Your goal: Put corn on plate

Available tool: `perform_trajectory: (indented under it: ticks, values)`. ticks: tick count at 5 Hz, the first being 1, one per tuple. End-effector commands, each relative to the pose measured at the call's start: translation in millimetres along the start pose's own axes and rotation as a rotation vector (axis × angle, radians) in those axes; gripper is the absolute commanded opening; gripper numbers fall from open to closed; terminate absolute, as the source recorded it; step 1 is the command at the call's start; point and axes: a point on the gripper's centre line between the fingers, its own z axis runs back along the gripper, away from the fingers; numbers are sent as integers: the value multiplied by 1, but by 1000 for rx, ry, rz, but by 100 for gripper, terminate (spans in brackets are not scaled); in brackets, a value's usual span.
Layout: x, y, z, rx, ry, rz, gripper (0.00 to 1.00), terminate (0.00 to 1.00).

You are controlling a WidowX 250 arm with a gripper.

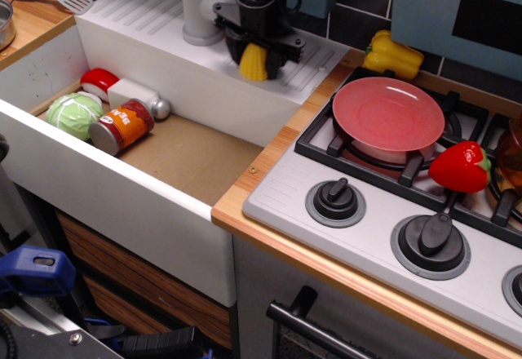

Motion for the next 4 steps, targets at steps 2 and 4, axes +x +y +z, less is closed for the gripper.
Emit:
perform_trajectory:
  ticks: [2, 4]
  values:
    - [9, -33, 98, 88, -12, 46, 0, 0]
    - [-8, -96, 109, 53, 25, 121, 0, 0]
